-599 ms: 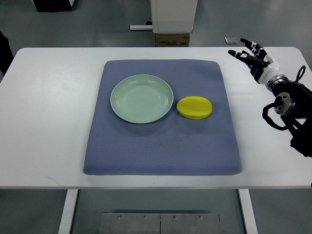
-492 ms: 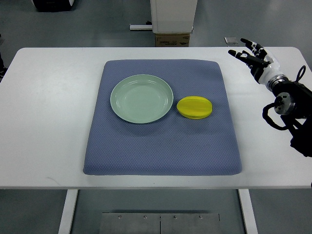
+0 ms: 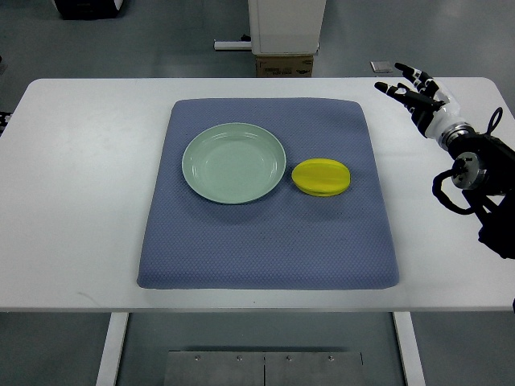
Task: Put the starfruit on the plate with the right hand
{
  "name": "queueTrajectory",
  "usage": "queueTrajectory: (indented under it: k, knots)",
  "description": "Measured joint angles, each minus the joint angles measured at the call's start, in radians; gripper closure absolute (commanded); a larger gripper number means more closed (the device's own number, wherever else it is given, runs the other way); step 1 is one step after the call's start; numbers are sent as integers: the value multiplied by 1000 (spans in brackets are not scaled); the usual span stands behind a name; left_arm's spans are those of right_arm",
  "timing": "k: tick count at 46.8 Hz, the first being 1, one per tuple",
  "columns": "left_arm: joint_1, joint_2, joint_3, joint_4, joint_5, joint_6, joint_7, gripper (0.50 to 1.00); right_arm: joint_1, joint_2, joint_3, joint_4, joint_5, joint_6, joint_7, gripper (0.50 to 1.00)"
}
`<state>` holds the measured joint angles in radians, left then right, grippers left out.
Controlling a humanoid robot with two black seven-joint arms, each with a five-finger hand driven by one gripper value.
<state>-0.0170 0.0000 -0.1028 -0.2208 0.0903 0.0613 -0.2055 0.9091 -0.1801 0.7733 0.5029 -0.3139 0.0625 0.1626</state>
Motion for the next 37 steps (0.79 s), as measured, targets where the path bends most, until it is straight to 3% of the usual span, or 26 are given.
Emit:
queueTrajectory:
  k: [37]
  knots:
    - [0, 0, 1, 0, 0, 0, 0, 500, 7, 17, -98, 6, -1, 107, 3, 500]
